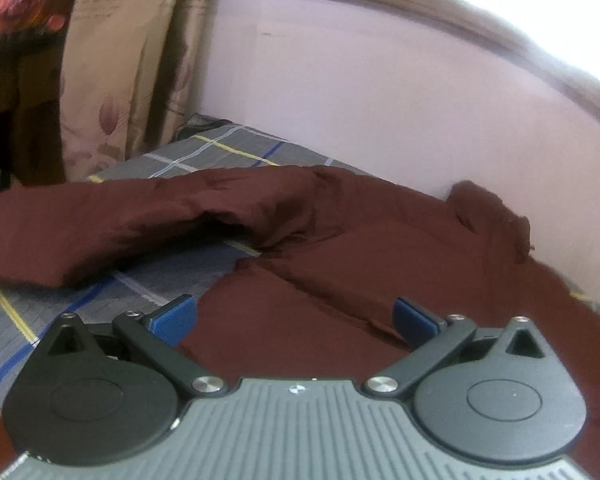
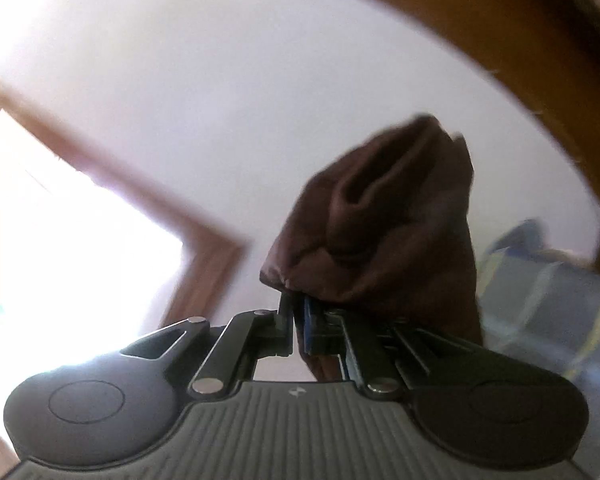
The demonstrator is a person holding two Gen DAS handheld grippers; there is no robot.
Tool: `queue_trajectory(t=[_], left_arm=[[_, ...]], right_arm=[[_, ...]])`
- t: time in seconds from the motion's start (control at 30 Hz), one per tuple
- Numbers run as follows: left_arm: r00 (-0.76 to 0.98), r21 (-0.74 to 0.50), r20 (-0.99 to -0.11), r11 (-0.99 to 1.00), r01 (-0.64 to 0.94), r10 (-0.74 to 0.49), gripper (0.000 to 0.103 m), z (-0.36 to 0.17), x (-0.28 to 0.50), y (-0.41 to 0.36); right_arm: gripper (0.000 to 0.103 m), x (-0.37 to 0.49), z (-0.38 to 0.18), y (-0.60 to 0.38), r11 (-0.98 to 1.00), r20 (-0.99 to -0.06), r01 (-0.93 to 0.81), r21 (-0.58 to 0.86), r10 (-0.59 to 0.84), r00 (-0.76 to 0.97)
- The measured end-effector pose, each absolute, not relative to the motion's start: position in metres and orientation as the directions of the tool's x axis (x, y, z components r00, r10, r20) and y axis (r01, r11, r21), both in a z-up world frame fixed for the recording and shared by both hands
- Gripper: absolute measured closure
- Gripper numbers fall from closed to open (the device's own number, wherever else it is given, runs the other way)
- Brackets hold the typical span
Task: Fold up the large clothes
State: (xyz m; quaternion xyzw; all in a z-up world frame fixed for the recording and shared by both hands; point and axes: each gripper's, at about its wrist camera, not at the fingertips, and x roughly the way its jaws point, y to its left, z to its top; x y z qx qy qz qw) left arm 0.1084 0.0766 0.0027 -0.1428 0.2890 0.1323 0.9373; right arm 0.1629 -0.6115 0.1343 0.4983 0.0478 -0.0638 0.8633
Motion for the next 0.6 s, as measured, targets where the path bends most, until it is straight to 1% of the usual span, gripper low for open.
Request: queue_trajectory(t=[0.1,0.17,0.3,0.33,0.43,0.5,0.57,0.6], left_arm=[[0.800,-0.235,-0.577,0.906,-0.352,0.161,0.000,0.003,0.100,0.097],[0.804,-0.266,-0.575,0.894,-0.360,0.153,0.000,0.002,0.096,0.111],[0.803,-0.297,-0.578,0.879,-0.374,0.146,0.000,-0.003,0.090,0.132],[0.799,-0.295,-0.583,0.879,-0.376,0.146,0.000,-0.005,0.090,0.135],[0.795,-0.313,-0.598,0.882,-0.352,0.105,0.000,-0.009,0.089,0.143],[0.796,-0.320,-0.599,0.885,-0.339,0.088,0.000,-0.012,0.086,0.145],[0.796,-0.323,-0.601,0.891,-0.320,0.068,0.000,-0.014,0.082,0.146],[0.798,-0.326,-0.600,0.892,-0.312,0.060,0.000,-0.015,0.080,0.148]], right_arm=[[0.098,0.193,0.161,-0.543,0.556,-0.139,0.085,0.827,0.056,0.989],[0.098,0.213,0.166,-0.493,0.561,-0.141,0.028,0.827,0.159,0.977],[0.098,0.245,0.157,-0.387,0.546,-0.160,-0.069,0.835,0.362,0.919],[0.098,0.255,0.149,-0.354,0.553,-0.180,-0.089,0.829,0.414,0.892],[0.098,0.278,0.121,-0.280,0.628,-0.273,-0.111,0.770,0.481,0.833],[0.098,0.294,0.088,-0.237,0.702,-0.372,-0.102,0.705,0.488,0.790],[0.095,0.306,0.046,-0.200,0.742,-0.500,-0.070,0.667,0.515,0.697],[0.095,0.302,0.034,-0.182,0.770,-0.554,-0.057,0.636,0.506,0.661]])
